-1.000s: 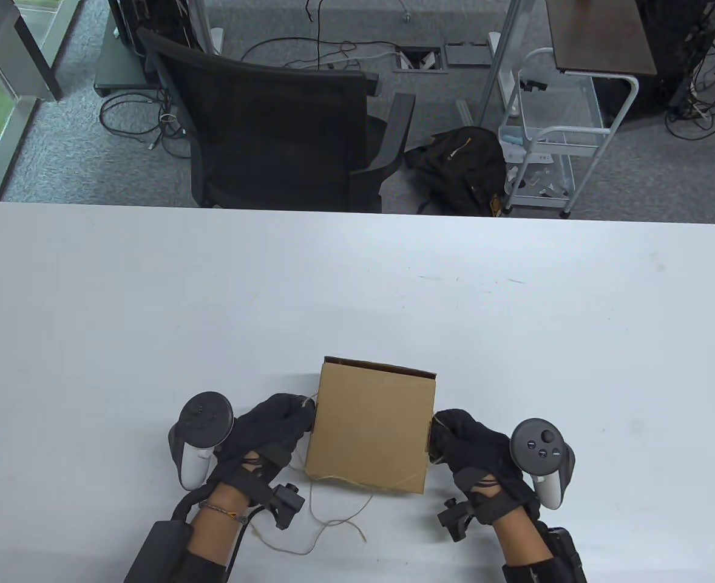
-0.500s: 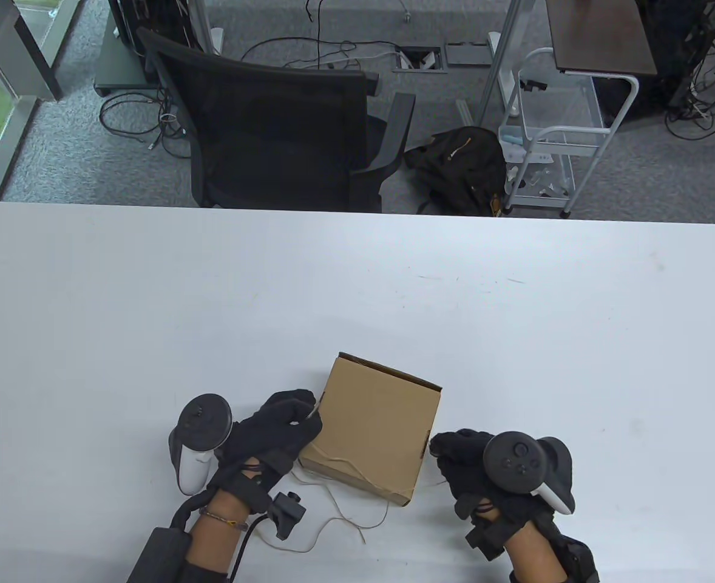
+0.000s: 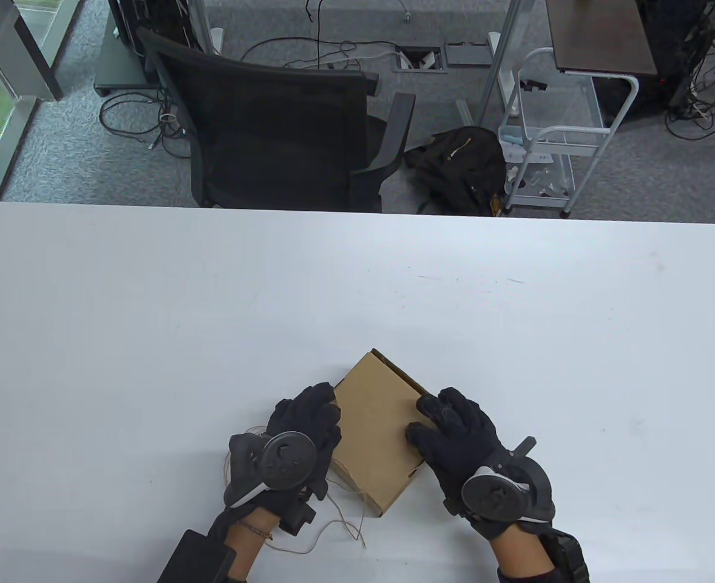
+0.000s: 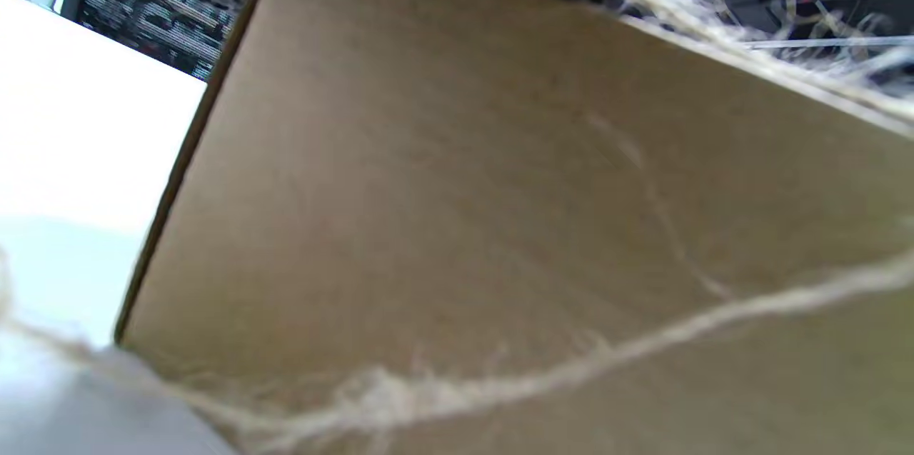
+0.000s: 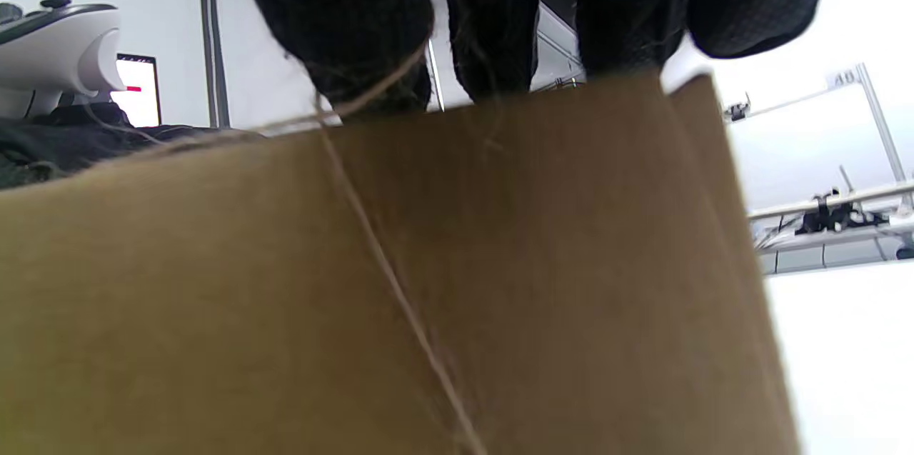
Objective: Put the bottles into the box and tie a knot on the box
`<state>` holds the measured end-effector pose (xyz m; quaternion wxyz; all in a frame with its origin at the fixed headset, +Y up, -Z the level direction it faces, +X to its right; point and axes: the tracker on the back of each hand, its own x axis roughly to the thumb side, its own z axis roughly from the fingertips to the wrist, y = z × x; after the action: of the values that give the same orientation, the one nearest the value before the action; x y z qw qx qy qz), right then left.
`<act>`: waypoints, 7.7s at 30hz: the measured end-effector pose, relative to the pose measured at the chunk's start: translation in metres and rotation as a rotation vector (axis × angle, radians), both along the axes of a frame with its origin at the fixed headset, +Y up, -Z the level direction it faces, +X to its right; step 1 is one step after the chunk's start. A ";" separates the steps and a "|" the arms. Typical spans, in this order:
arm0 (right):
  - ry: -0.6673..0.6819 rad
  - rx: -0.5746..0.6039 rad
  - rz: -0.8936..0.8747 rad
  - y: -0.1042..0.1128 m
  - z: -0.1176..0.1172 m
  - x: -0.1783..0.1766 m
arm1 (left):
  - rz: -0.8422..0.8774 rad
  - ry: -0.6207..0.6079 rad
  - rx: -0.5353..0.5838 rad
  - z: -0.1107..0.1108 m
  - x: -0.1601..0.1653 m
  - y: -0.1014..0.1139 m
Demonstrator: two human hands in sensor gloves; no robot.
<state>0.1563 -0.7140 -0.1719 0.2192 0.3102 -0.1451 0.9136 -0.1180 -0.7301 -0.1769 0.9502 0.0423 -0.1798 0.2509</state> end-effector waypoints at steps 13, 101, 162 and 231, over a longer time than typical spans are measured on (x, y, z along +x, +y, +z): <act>-0.178 0.120 0.295 0.014 0.013 -0.028 | 0.049 -0.032 0.046 0.008 0.003 0.009; -0.409 -0.393 -0.369 -0.010 -0.007 0.058 | 0.050 0.121 0.028 0.010 -0.031 0.006; -0.193 -0.073 -0.267 0.003 0.008 0.022 | -0.002 0.097 0.050 0.016 -0.027 0.008; -0.305 -0.225 -0.043 -0.012 -0.003 0.022 | -0.605 0.151 0.000 0.005 -0.044 0.013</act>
<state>0.1786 -0.7264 -0.1754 0.2473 0.1387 -0.0803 0.9556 -0.1624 -0.7170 -0.1722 0.9924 0.0052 -0.1132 -0.0472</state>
